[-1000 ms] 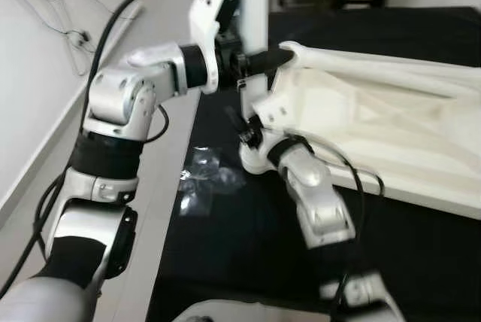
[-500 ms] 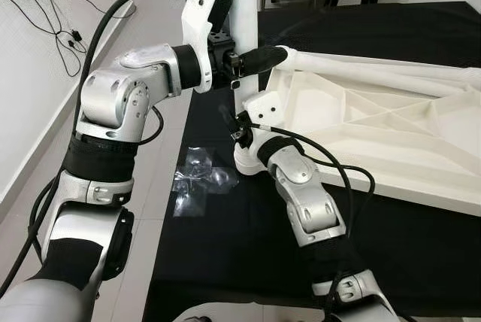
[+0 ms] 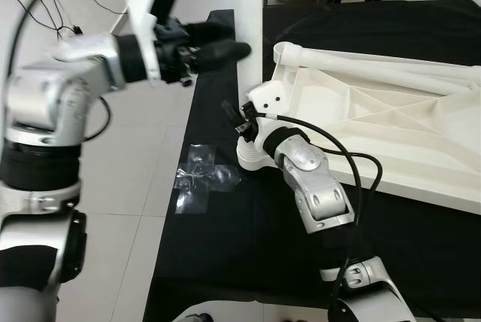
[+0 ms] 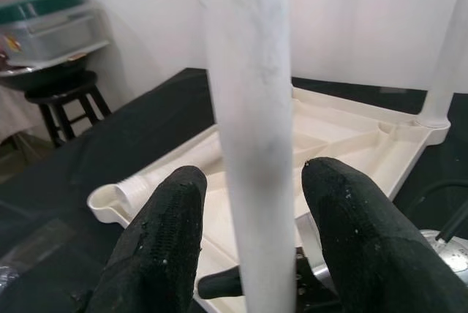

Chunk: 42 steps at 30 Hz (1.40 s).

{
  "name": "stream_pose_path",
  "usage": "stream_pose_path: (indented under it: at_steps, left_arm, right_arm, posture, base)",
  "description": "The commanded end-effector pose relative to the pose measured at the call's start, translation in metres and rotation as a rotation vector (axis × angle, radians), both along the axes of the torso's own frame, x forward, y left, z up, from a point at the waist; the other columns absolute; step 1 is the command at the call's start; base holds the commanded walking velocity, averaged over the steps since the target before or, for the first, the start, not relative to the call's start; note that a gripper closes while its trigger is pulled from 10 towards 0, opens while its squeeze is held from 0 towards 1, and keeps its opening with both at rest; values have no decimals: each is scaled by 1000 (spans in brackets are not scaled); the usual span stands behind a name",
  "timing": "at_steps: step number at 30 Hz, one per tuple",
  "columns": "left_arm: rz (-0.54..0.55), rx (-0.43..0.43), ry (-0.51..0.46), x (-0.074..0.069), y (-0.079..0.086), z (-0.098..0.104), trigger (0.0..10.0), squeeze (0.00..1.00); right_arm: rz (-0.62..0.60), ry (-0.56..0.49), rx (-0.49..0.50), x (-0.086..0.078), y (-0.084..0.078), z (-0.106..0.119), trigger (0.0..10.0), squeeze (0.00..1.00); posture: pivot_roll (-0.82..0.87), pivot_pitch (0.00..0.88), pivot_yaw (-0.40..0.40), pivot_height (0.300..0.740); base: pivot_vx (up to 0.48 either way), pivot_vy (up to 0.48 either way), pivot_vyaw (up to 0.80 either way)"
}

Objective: Building children table

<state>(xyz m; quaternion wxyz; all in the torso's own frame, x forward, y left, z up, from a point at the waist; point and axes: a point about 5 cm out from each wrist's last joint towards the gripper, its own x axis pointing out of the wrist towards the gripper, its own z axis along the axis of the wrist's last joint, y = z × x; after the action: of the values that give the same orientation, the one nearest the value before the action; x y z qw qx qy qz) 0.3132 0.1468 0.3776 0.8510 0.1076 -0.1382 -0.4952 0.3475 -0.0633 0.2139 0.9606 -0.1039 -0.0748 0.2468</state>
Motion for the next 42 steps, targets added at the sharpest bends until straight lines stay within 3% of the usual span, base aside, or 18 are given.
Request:
stream_pose_path:
  at_steps: [1, 6, 10, 11, 18, 21, 22, 23, 24, 25, 27, 31, 33, 37, 38, 39, 40, 42]
  left_arm:
    - [22, 0, -29, -3, 8, 7, 10000, 0]
    - [-18, -26, -64, -16, 19, 13, 10000, 0]
    - [-5, -69, -36, -25, 34, 3, 10000, 0]
    - [10, -55, -11, -26, 37, -7, 10000, 0]
    - [69, -38, 131, -37, 49, -54, 10000, 0]
    - [76, -45, 195, -51, 53, -76, 10000, 0]
    - [72, -40, 217, -56, 52, -83, 10000, 0]
    - [66, -32, 236, -60, 51, -89, 10000, 0]
    - [66, -32, 236, -60, 51, -89, 10000, 0]
    - [58, -22, 260, -65, 48, -99, 10000, 0]
    - [52, -16, 274, -68, 45, -104, 10000, 0]
    - [73, -7, 358, -78, 21, -147, 10000, 0]
    - [73, -7, 358, -78, 21, -147, 10000, 0]
    - [126, -74, 403, -83, -6, -173, 10000, 0]
    - [170, -75, 388, -84, -14, -180, 10000, 0]
    - [198, -71, 373, -85, -20, -185, 10000, 0]
    - [237, -48, 353, -85, -20, -191, 10000, 0]
    - [298, -35, 344, -84, -16, -198, 10000, 0]
  right_arm:
    - [-31, 121, -94, 0, -9, -30, 10000, 0]
    - [-26, 128, -95, 0, -9, -30, 10000, 0]
    - [-21, 123, -65, 2, -11, -26, 10000, 0]
    - [4, 119, -46, 3, -11, -24, 10000, 1000]
    - [143, 58, 47, 3, -9, -7, 10000, 1000]
    - [275, 3, 63, 1, -12, 4, 10000, 957]
    - [298, -2, 59, 2, -14, 6, 10000, 718]
    - [305, -2, 54, 4, -17, 7, 10000, 369]
    - [305, -2, 54, 4, -17, 7, 10000, 369]
    - [320, 0, 49, 6, -19, 8, 10000, 0]
    - [327, 0, 46, 7, -21, 9, 10000, 0]
    - [452, 32, -16, 13, -25, 7, 10000, 0]
    - [452, 32, -16, 13, -25, 7, 10000, 0]
    - [521, 71, -55, 20, -29, 5, 10000, 0]
    - [520, 81, -65, 24, -31, 5, 7294, 0]
    - [519, 87, -70, 27, -33, 5, 7294, 0]
    - [518, 96, -63, 29, -34, 5, 0, 0]
    - [518, 106, -54, 31, -36, 3, 0, 0]
  posture:
    - [23, 160, 16, 740]
    - [23, 161, 17, 740]
    - [30, 163, 17, 740]
    - [32, 164, 15, 740]
    - [46, 169, 9, 740]
    - [63, 174, 5, 740]
    - [69, 175, 4, 740]
    - [70, 175, 3, 740]
    - [70, 175, 3, 740]
    - [77, 175, 3, 740]
    - [77, 175, 3, 740]
    - [89, 176, -2, 740]
    - [89, 176, -2, 740]
    - [91, 179, -5, 740]
    - [92, 180, -6, 740]
    - [93, 182, -10, 740]
    - [95, 182, -12, 740]
    - [100, 186, -14, 740]
  base:
    - [0, 0, 0]
    - [0, 0, 0]
    - [0, 0, 0]
    - [0, 0, 0]
    - [0, 0, 0]
    - [0, 0, 0]
    - [0, 0, 0]
    - [0, 0, 0]
    - [0, 0, 0]
    - [0, 0, 0]
    - [0, 0, 0]
    - [0, 0, 0]
    - [0, 0, 0]
    - [0, 0, 0]
    - [0, 0, 0]
    - [0, 0, 0]
    - [0, 0, 0]
    - [0, 0, 0]
